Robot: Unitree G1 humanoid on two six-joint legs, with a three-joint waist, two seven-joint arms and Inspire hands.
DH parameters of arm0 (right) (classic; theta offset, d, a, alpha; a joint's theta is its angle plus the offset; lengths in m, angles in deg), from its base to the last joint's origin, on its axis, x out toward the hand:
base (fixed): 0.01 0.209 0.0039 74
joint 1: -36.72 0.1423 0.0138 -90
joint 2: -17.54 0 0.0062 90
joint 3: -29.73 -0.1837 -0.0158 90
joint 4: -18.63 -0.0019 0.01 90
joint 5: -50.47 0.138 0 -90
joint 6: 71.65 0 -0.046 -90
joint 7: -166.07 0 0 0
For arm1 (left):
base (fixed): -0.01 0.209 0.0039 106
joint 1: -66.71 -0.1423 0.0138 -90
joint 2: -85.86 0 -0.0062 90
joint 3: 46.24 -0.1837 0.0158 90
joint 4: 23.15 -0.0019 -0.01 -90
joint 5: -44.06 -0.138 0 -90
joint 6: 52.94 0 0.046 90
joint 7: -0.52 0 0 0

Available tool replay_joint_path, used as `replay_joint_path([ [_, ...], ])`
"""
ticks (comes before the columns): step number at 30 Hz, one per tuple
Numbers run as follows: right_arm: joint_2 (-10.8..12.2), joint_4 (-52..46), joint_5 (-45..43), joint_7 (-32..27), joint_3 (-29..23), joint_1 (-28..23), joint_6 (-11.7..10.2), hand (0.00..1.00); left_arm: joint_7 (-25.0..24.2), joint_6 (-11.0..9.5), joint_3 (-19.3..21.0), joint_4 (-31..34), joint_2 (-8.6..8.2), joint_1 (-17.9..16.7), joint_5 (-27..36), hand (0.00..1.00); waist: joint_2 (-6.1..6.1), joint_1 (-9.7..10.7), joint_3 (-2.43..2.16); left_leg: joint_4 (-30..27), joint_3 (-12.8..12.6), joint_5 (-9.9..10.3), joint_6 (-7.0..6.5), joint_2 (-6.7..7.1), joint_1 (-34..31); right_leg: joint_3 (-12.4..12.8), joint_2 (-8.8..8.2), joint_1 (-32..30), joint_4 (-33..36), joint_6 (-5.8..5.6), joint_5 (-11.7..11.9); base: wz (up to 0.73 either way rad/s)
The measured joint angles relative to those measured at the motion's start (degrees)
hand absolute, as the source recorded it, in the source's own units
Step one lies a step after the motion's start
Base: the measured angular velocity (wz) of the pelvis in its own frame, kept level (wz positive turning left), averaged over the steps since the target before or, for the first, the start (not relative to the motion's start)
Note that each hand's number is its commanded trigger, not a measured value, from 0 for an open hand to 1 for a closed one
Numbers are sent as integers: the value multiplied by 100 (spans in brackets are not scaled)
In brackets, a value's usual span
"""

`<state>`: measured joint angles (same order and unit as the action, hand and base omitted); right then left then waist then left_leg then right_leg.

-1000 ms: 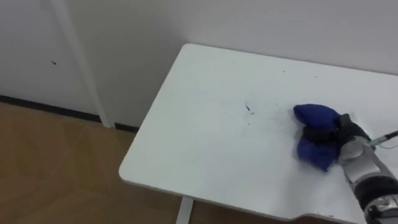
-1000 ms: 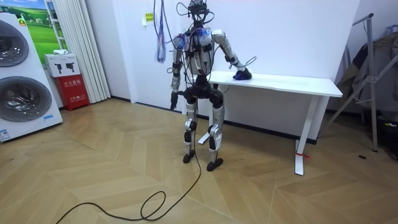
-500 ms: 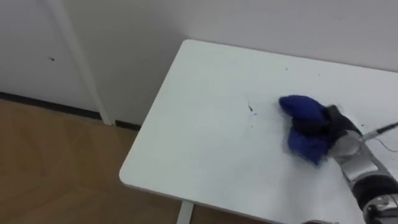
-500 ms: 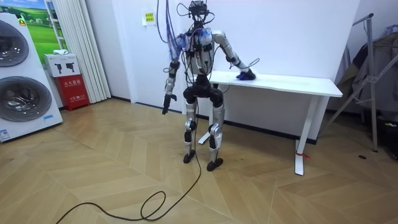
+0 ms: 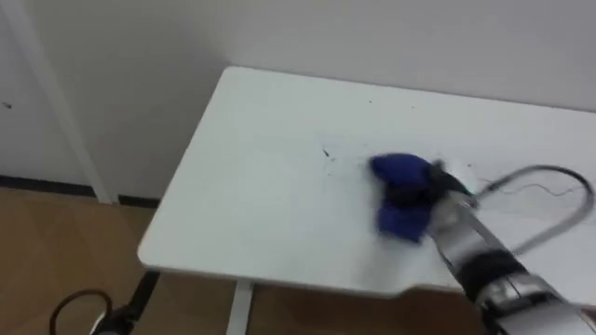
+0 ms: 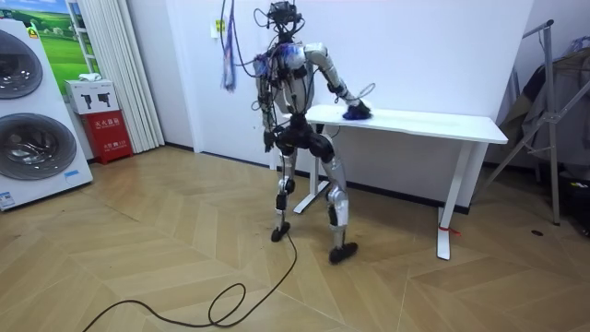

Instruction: Wipe table

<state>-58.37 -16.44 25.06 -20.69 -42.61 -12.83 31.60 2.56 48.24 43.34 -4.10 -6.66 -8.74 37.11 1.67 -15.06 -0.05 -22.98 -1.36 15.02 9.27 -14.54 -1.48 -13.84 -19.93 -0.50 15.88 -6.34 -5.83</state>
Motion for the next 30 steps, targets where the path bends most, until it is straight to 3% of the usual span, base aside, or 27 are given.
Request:
replay_joint_path([
  [1,-16,77,28,65,-74,236,-86,100,-56,45,-51,2,14,-46,2,0,8,-27,-4,112,250,-130,224,-150,-75,-178,6,-24,-59,-22,73,93],
  [2,-47,120,54,59,-148,302,-101,100,-66,82,-51,2,42,-78,2,0,31,-47,-8,185,348,-190,339,-243,-97,-304,13,-64,39,-22,72,88],
  [3,-243,262,212,37,-216,297,-208,100,-63,150,-89,2,95,-166,13,0,37,-73,-18,229,529,-281,430,-452,-133,-587,70,-176,660,-567,-170,75],
  [4,-398,296,301,38,-229,188,-237,100,-65,176,-95,3,118,-217,49,0,15,-64,-15,218,523,-373,309,-597,-171,-719,131,-212,1038,-431,-429,113],
  [5,-680,424,295,64,-359,-96,-250,100,-110,248,-99,3,176,-359,57,0,71,91,-29,218,378,-704,-86,-730,-318,-915,197,-194,1414,-193,-844,130],
  [6,-1038,582,276,68,-598,-375,-284,100,-152,279,-88,-2,188,-532,53,0,78,322,-13,100,116,-1005,-192,-763,-505,-1139,256,-83,1465,-104,-1072,149],
  [7,-1422,478,303,-19,-967,-741,-465,100,-233,355,-38,0,213,-696,11,0,70,574,-6,-117,-205,-1007,-197,-624,-646,-1280,334,10,1351,-1,-1125,106],
  [8,-1621,501,307,-64,-1121,-881,-505,100,-282,401,26,1,239,-743,-42,0,135,659,27,-199,-386,-966,-242,-519,-670,-1292,362,58,1259,29,-1123,76],
  [9,-1908,493,321,-109,-1492,-1158,-510,100,-325,396,70,20,301,-855,-161,0,99,792,21,-444,-671,-685,-365,-245,-675,-1251,433,154,1032,253,-1095,39],
  [10,-2042,507,322,-160,-1673,-1275,-507,100,-351,388,98,24,326,-917,-207,0,100,847,27,-549,-786,-517,-391,-83,-651,-1252,473,205,903,330,-1063,23],
  [11,-2236,513,326,-234,-1878,-1417,-488,100,-388,391,126,26,355,-1055,-234,0,3,899,48,-660,-906,-207,-514,254,-538,-1254,630,352,641,492,-967,-12],
  [12,-2359,493,335,-268,-2036,-1509,-508,100,-390,395,127,27,360,-1109,-263,0,-80,957,41,-653,-966,-4,-708,621,-476,-1218,767,385,442,607,-875,-23],
  [13,-2378,483,333,-288,-2087,-1511,-509,100,-386,394,130,33,357,-1111,-271,0,-103,968,39,-602,-951,57,-808,795,-461,-1157,820,379,370,586,-821,-65],
  [14,-2360,464,313,-302,-2076,-1453,-489,100,-382,362,127,59,347,-1110,-264,0,-141,821,42,-341,-952,117,-921,1145,-329,-912,894,299,368,549,-783,-103],
  [15,-2269,360,310,-298,-1969,-1443,-420,100,-370,345,151,90,342,-1103,-248,0,-200,637,8,-83,-995,134,-1112,1217,-164,-583,1037,222,386,577,-776,-120],
  [16,-2208,285,317,-309,-1861,-1442,-355,100,-344,344,186,108,336,-1102,-211,0,-174,537,8,-4,-963,123,-1102,1224,-61,-436,1081,174,396,612,-778,-135],
  [17,-1995,129,290,-290,-1611,-1362,-232,100,-267,354,273,124,265,-1104,-154,0,-172,320,4,151,-947,64,-1054,1206,59,-124,1271,75,355,834,-740,-135],
  [18,-1791,-112,219,-210,-1188,-1215,-42,100,-241,400,278,124,194,-1104,-157,0,-179,184,-2,325,-936,-7,-1005,1175,136,112,1395,7,277,979,-641,-147],
  [19,-1570,-467,68,-85,-747,-1094,90,100,-238,452,279,166,142,-1090,-156,0,-171,101,-8,505,-942,-62,-967,1148,184,260,1483,-75,167,959,-513,-102],
  [20,-1439,-638,-6,-7,-578,-1040,113,100,-239,479,282,187,124,-1064,-158,0,-163,50,-12,570,-953,-76,-945,1136,192,246,1510,-130,157,930,-486,-65],
  [22,-951,-724,-176,213,-95,-645,27,100,-212,525,224,351,21,-995,-132,0,-134,120,-24,601,-831,-140,-904,1120,86,124,1519,-191,25,745,-365,4],
  [23,-910,-699,-173,251,-66,-618,-48,100,-212,519,204,391,-30,-968,-115,0,-122,132,-24,631,-754,-168,-902,1128,62,45,1503,-188,14,711,-348,64],
  [24,-905,-689,-136,303,-80,-615,-140,100,-212,478,207,513,-118,-936,-83,0,-91,45,-24,723,-624,-240,-897,1161,45,-68,1464,-176,15,595,-333,59],
  [26,-924,-618,-70,294,-134,-617,-192,100,-212,399,207,629,-144,-1007,-12,0,-3,86,-28,874,-389,-350,-895,1256,58,-264,1376,-67,-28,452,-397,76],
  [28,-983,-365,-19,239,-408,-722,-284,100,-213,371,282,666,-125,-1231,-30,0,45,133,-33,962,-190,-411,-877,1282,133,-460,1357,82,-52,440,-405,73],
  [30,-1230,-225,18,9,-984,-1271,-652,100,-218,320,396,680,-10,-1671,-268,0,187,349,-20,970,65,-415,-875,1350,215,-730,1333,406,-279,370,-448,81],
])
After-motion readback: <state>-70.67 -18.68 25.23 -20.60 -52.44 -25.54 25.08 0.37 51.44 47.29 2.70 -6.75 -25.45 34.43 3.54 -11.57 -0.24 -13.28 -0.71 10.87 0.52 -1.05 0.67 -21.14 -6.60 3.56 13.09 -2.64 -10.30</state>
